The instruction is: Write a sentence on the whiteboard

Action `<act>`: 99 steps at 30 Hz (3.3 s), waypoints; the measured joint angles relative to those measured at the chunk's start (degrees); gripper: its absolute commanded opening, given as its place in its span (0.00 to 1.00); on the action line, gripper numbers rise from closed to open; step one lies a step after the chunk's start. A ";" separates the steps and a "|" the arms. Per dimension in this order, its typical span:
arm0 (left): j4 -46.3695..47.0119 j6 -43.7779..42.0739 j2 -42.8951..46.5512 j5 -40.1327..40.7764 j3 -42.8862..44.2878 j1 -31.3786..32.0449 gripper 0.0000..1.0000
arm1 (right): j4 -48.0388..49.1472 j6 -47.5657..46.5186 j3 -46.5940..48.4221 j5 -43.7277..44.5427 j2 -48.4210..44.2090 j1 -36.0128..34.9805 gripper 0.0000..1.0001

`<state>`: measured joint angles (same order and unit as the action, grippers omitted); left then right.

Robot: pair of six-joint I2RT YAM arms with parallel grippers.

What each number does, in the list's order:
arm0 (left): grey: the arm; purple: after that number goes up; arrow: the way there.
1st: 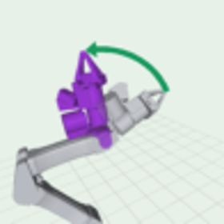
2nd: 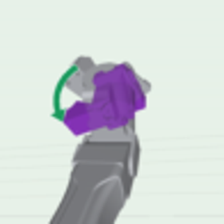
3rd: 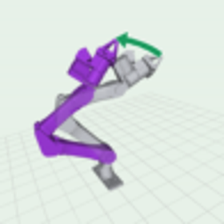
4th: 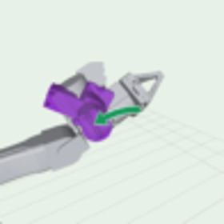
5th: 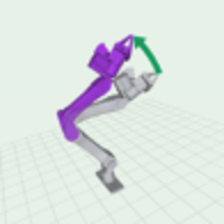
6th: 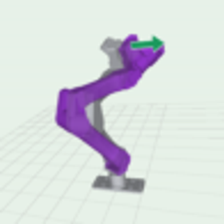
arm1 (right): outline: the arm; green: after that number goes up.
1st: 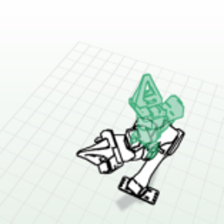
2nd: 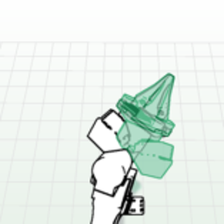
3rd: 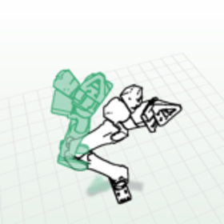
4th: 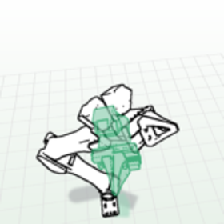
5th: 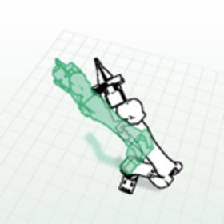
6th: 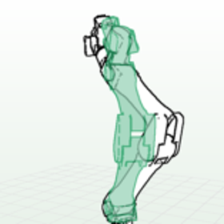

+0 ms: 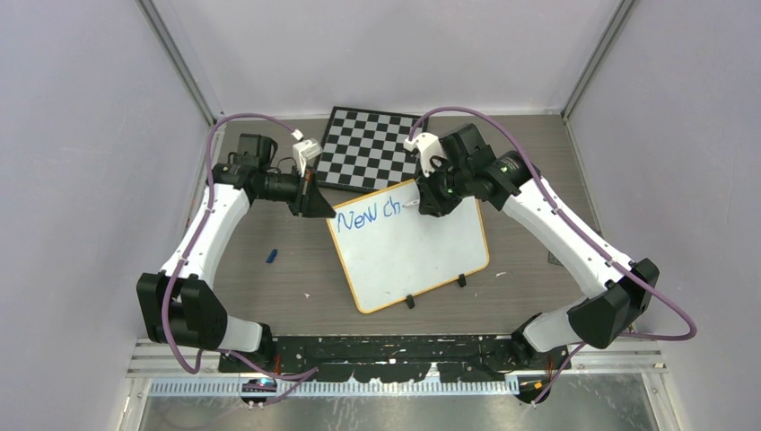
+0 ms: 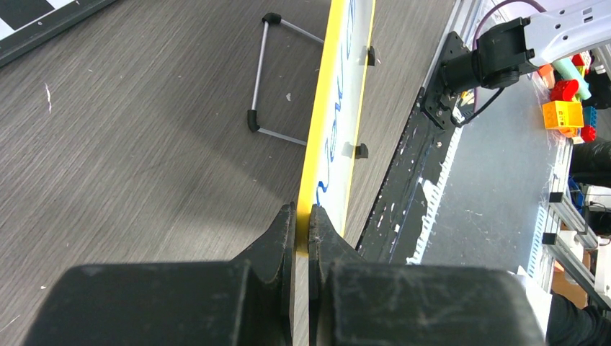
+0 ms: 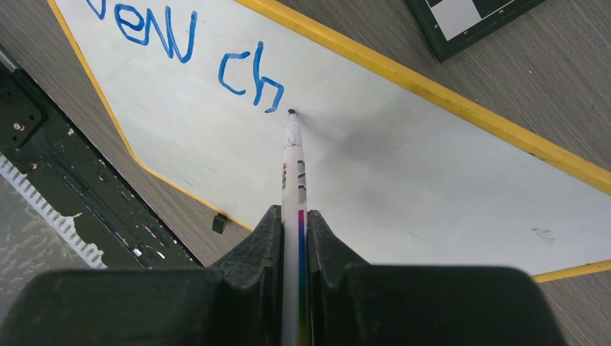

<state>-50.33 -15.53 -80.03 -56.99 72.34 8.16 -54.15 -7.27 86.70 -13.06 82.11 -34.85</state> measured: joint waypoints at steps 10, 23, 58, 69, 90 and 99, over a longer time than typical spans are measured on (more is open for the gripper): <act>0.00 -0.15 0.00 0.09 0.00 0.00 0.00 | 0.57 0.61 0.68 1.84 0.00 0.00 0.00; -0.07 -0.20 0.00 0.46 0.00 0.00 0.00 | 1.81 1.62 1.27 1.27 0.33 0.00 0.00; -0.37 -0.17 -0.31 0.76 0.04 -0.02 0.00 | 1.84 0.00 1.60 2.47 -0.09 0.85 0.00; -0.42 -0.17 -0.31 0.98 0.04 -0.02 0.00 | 1.49 0.00 -0.79 0.28 -0.11 0.83 0.00; -0.76 -0.22 -0.31 0.59 0.26 0.09 0.00 | -1.22 -1.95 3.23 1.92 -0.20 0.85 0.00; -0.79 -0.22 -0.31 0.59 0.31 0.20 0.00 | -0.92 -2.36 2.69 2.78 -0.07 0.85 0.00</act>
<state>-51.11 -15.75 -80.34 -56.40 72.64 8.36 -55.07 -9.63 89.38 -10.28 82.04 -34.00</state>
